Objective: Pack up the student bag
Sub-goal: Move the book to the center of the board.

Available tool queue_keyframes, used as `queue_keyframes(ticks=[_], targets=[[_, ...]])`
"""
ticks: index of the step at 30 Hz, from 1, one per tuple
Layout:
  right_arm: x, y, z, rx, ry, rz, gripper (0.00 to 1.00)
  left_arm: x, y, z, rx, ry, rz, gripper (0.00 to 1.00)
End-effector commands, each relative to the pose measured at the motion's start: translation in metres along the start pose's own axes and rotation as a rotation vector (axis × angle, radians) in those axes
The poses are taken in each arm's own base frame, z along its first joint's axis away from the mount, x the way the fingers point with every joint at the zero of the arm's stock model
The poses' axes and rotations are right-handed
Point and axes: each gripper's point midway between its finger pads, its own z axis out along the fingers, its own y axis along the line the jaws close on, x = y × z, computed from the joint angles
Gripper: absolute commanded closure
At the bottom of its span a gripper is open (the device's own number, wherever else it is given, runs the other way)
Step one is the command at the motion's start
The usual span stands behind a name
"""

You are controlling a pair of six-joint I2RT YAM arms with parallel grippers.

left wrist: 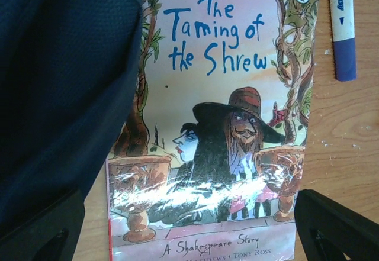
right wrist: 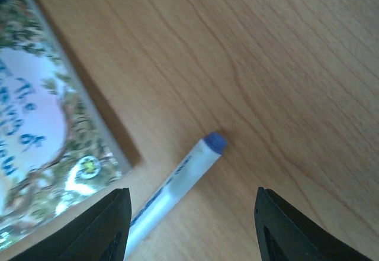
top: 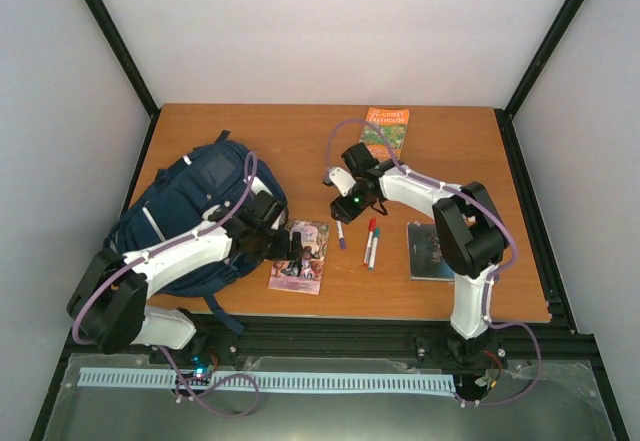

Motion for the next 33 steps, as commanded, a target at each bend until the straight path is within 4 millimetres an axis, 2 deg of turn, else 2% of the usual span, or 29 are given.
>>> queue_keyframes(ticks=[1, 8, 12, 19, 26, 30, 33], targets=[[0.006, -0.016, 0.010, 0.096, 0.072, 0.058, 0.42, 0.000, 0.004, -0.002, -0.015, -0.031, -0.039, 0.00], [0.021, -0.012, 0.024, 0.066, 0.129, 0.082, 0.42, 0.004, 0.018, 0.005, -0.075, -0.032, -0.072, 0.00], [0.026, -0.004, 0.026, 0.021, 0.137, 0.089, 0.42, 0.007, 0.018, 0.011, -0.076, -0.014, -0.076, 0.00], [0.012, 0.020, 0.019, -0.102, 0.084, 0.090, 0.41, 0.009, 0.017, 0.017, -0.068, 0.007, -0.075, 0.00], [0.026, -0.007, 0.036, 0.057, 0.164, 0.100, 0.42, 0.015, 0.022, 0.024, -0.082, 0.030, -0.079, 0.00], [0.044, -0.013, 0.043, 0.086, 0.233, 0.071, 0.55, 0.018, 0.023, 0.027, -0.082, 0.039, -0.083, 0.00], [0.059, -0.018, 0.041, 0.101, 0.258, 0.073, 0.59, 0.020, 0.023, 0.030, -0.080, 0.048, -0.083, 0.00]])
